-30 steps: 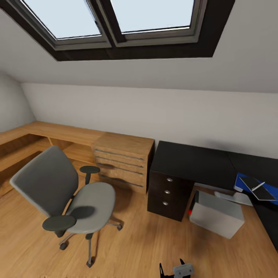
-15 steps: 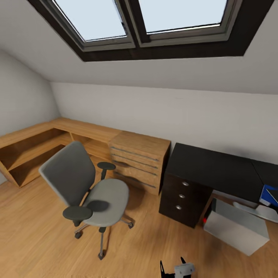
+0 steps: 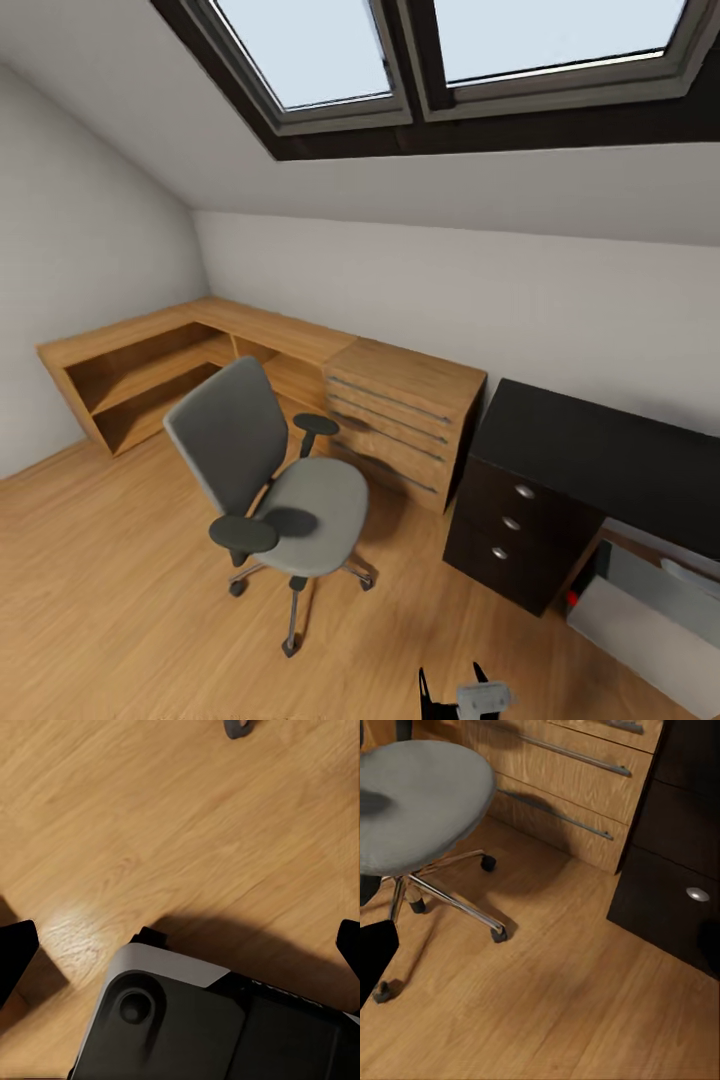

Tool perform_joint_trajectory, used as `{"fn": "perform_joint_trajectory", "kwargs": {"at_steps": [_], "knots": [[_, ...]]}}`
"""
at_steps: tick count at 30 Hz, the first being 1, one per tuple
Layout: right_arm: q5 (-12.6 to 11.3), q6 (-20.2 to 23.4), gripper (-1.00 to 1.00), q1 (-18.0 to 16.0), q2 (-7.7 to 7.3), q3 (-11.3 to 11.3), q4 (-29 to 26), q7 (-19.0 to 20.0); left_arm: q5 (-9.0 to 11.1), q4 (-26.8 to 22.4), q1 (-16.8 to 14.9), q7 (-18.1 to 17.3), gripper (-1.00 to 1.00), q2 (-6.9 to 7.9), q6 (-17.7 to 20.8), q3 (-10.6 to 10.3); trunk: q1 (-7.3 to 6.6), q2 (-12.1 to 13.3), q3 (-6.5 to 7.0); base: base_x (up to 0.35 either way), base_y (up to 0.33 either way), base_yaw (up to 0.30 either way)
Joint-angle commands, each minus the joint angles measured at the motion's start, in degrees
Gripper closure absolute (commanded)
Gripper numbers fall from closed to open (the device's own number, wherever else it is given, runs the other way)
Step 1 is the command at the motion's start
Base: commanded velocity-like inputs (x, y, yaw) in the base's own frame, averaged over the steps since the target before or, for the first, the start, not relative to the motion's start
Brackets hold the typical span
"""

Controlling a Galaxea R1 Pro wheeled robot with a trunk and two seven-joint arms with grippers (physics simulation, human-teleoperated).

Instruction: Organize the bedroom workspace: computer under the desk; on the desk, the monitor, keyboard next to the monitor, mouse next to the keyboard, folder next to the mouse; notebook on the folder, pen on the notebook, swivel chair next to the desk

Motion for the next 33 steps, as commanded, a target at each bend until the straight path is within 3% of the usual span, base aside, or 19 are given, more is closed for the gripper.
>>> {"fn": "perform_joint_trajectory", "kwargs": {"at_steps": [1, 10, 33], "knots": [[-0.2, -1.2, -1.0, 0.0, -0.02, 0.5, 0.0, -0.5, 0.5, 0.0, -0.1, 0.3, -1.0, 0.02, -0.3, -0.5, 0.03, -0.1, -0.12, 0.0, 0.0, 0.286], [0.0, -7.6, -1.0, 2.1, 0.01, 0.5, 0.0, -4.1, 0.4, 0.0, -0.1, 0.3, -1.0, 0.02, -0.3, -0.5, 0.03, -0.1, -0.12, 0.0, 0.0, 0.286], [-0.1, -7.6, -1.0, 2.7, 0.01, 0.6, -0.1, -5.3, 0.4, 0.0, -0.1, 0.3, -1.0, 0.02, -0.3, -1.3, 0.03, -0.1, -0.12, 0.0, 0.0, 0.286]]}}
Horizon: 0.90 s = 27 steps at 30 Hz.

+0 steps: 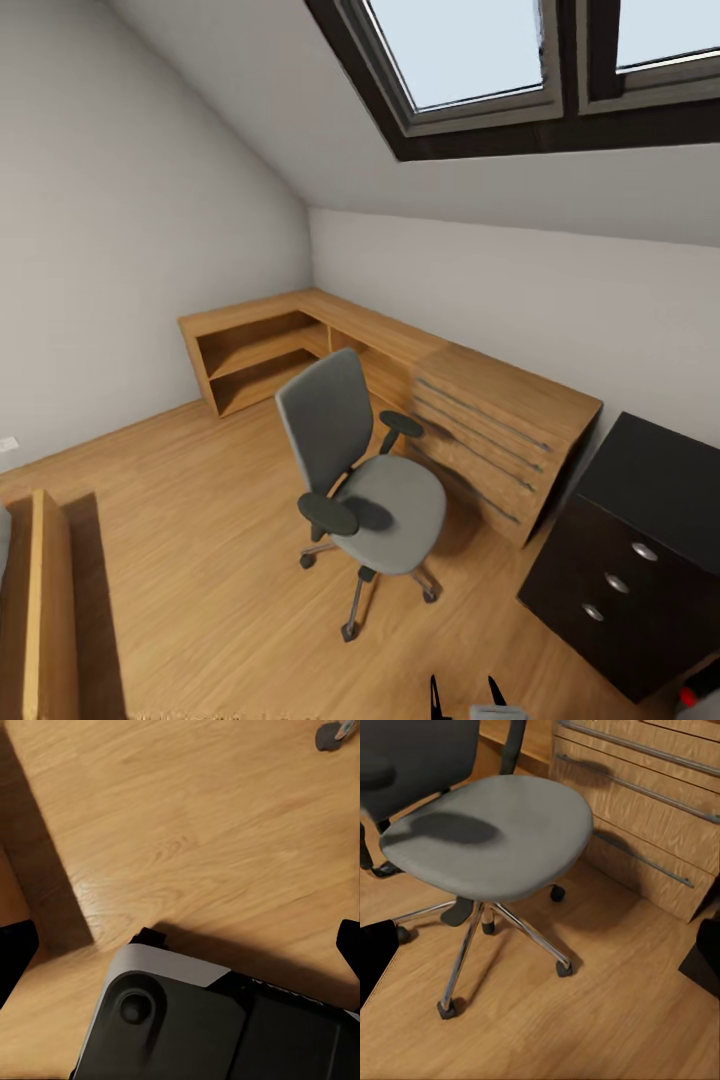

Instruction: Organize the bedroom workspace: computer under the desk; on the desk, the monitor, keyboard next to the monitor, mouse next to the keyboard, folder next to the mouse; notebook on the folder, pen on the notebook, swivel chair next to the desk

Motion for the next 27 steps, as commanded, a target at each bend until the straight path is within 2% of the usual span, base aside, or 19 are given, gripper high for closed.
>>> {"fn": "perform_joint_trajectory", "kwargs": {"at_steps": [1, 12, 15, 19, 27], "knots": [[-0.3, -0.1, -1.0, 0.0, 0.01, 0.5, 0.0, -0.3, 0.5, 0.0, -0.1, 0.3, -1.0, 0.02, -0.2, -0.5, 0.03, -0.1, -0.12, 0.0, 0.0, 0.286], [-0.3, 0.3, -1.0, 0.0, -0.06, 0.5, -0.1, -0.1, 0.5, 0.0, -0.1, 0.3, -1.0, 0.02, -0.2, -0.6, 0.03, -0.1, -0.12, 0.0, 0.0, 0.286], [-0.3, 1.7, -1.0, 0.0, -0.07, 0.5, -0.1, 0.0, 0.5, 0.0, -0.1, 0.3, -1.0, 0.02, -0.2, -0.6, 0.03, -0.1, -0.12, 0.0, 0.0, 0.286], [-0.3, 6.9, -1.0, 0.0, -0.07, 0.5, -0.3, 0.1, 0.5, 0.0, -0.1, 0.3, -1.0, 0.02, -0.2, -0.6, 0.03, -0.1, -0.12, 0.0, 0.0, 0.286], [-0.4, 8.7, -1.0, 0.0, -0.07, 0.4, -0.4, 0.1, 0.5, 0.0, -0.1, 0.3, -1.0, 0.02, -0.2, -0.6, 0.03, -0.1, -0.12, 0.0, 0.0, 0.287]]}}
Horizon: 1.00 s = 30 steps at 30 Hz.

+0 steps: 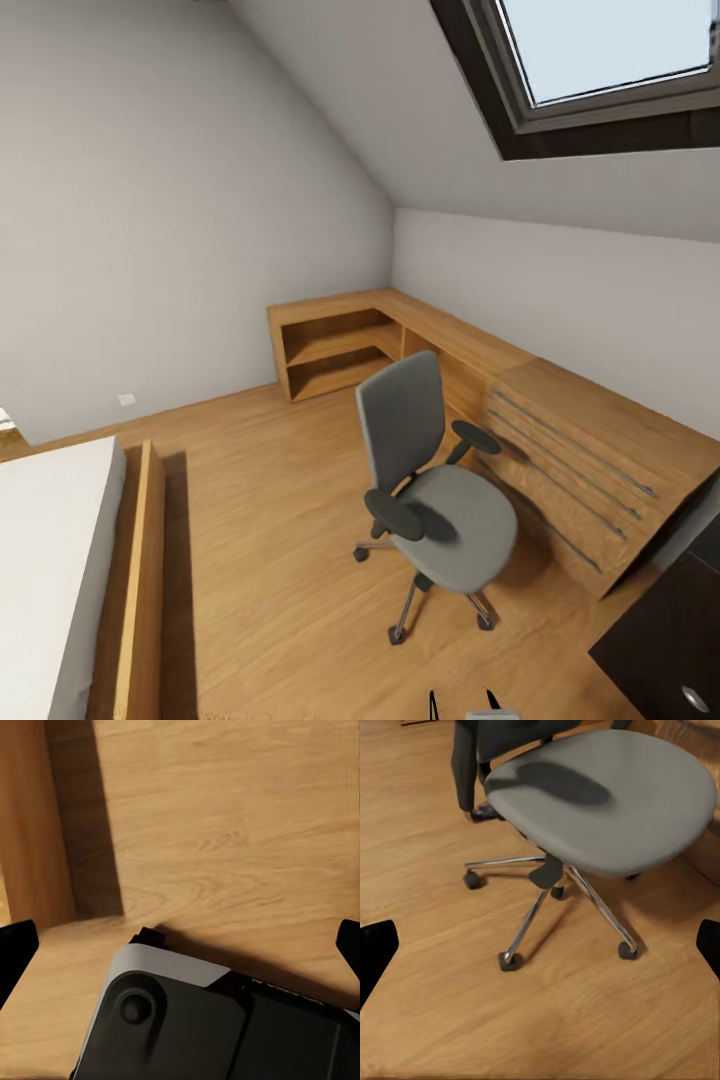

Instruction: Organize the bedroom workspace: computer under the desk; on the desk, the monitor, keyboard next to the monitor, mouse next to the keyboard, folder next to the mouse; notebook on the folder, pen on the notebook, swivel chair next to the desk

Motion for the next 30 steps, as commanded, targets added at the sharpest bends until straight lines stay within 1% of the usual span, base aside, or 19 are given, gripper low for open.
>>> {"fn": "perform_joint_trajectory", "kwargs": {"at_steps": [1, 22, 26, 30], "knots": [[-0.1, 0.0, -1.0, 0.0, 0.01, 0.5, 0.0, -0.4, 0.5, 0.0, -0.1, 0.3, -1.0, 0.02, -0.2, -0.5, 0.03, -0.1, -0.12, 0.0, 0.0, 0.288], [0.2, 0.2, -1.0, 0.0, 0.01, 0.5, 0.0, -0.4, 0.5, 0.0, -0.1, 0.3, -1.0, 0.02, -0.2, -0.5, 0.03, -0.1, -0.12, 0.001, -0.001, 0.288], [0.2, 0.2, -1.0, 0.0, 0.01, 0.5, 0.0, -0.4, 0.5, 0.0, -0.1, 0.3, -1.0, 0.02, -0.2, -0.5, 0.03, -0.1, -0.12, 0.081, -0.086, 0.288], [0.3, 0.2, -1.0, 0.0, 0.01, 0.5, 0.0, -0.4, 0.5, 0.0, -0.1, 0.3, -1.0, 0.02, -0.2, -0.5, 0.03, -0.1, -0.12, 0.172, -0.199, 0.288]]}}
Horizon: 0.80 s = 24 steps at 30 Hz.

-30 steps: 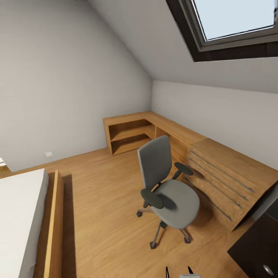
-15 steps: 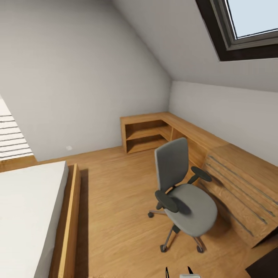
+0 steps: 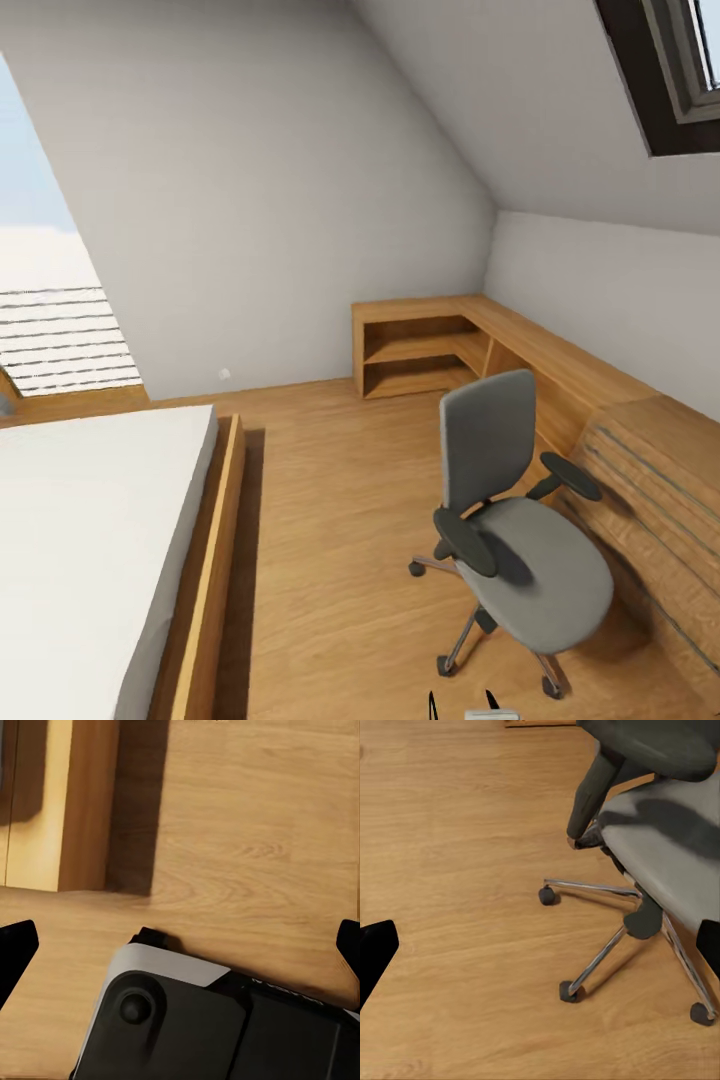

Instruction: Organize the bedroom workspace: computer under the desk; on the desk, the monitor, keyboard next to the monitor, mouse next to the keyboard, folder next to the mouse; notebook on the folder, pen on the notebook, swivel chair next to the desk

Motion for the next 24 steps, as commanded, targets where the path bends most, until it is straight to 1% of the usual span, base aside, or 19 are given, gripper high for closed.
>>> {"fn": "perform_joint_trajectory", "kwargs": {"at_steps": [1, 5, 9, 24], "knots": [[-0.2, -0.1, -1.0, 0.0, 0.0, 0.5, 0.0, -0.4, 0.4, 0.0, -0.1, 0.4, -1.0, 0.02, -0.3, -0.5, 0.05, -0.1, -0.12, 0.192, -0.226, 0.288], [-0.1, -0.1, -1.0, 0.0, 0.0, 0.5, 0.0, -0.4, 0.5, 0.0, -0.1, 0.4, -1.0, 0.02, -0.3, -0.5, 0.05, -0.1, -0.12, 0.163, -0.225, 0.288], [-0.1, -0.1, -1.0, 0.0, 0.0, 0.6, 0.0, -0.4, 0.5, 0.0, -0.1, 0.4, -1.0, 0.02, -0.2, -0.6, 0.05, -0.1, -0.12, 0.059, -0.104, 0.288], [-0.1, -0.1, -1.0, 0.0, 0.0, 0.7, 0.0, -0.4, 0.5, 0.0, -0.1, 0.4, -1.0, 0.02, -0.3, -0.7, 0.05, -0.1, -0.12, 0.009, -0.017, 0.288]]}}
